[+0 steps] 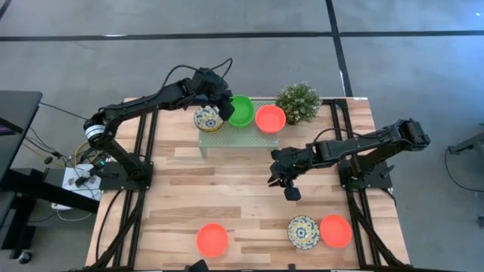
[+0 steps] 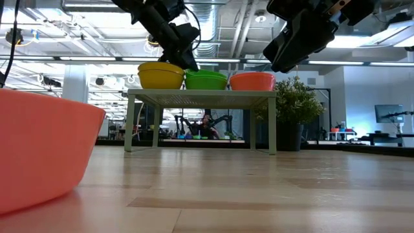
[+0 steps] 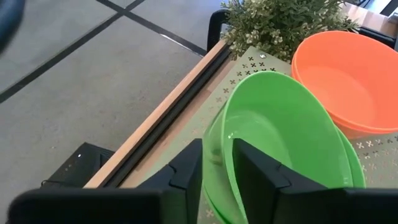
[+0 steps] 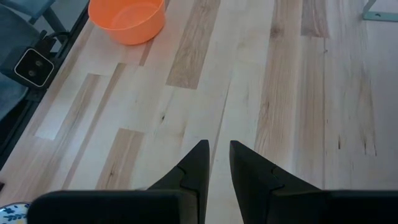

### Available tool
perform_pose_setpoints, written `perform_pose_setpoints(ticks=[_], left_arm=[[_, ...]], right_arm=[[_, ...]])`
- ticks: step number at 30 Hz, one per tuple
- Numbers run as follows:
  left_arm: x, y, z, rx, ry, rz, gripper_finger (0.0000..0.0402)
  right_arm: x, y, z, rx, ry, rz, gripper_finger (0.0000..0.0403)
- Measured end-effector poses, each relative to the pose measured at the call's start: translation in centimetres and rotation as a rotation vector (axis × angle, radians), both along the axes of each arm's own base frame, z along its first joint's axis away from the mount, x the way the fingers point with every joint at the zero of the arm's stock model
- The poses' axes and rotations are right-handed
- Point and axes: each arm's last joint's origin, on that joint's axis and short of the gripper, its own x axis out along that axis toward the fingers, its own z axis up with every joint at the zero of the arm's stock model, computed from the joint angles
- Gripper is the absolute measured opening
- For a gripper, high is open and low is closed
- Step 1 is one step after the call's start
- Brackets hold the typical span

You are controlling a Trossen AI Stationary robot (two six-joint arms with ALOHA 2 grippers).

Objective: Pick & Place Mini bowls
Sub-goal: Stack the green bowl on the green bowls on the shelf

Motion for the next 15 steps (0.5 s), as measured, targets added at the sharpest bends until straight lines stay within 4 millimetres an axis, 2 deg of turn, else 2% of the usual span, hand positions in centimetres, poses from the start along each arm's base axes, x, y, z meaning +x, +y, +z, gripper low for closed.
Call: perform_pose_setpoints(ticks=[6,15], left_arm=[[0.01,0.00,0.01,0.000,-0.001,0.000,0.0014],[-0.01,0.00,0.01,-0.001,0.000,0.000,0.0009]], right_arm=[[0.00,0.00,0.00,0.000,0.000,0.000,0.0059],[0.00,0.00,0.00,0.000,0.000,0.000,0.0059]])
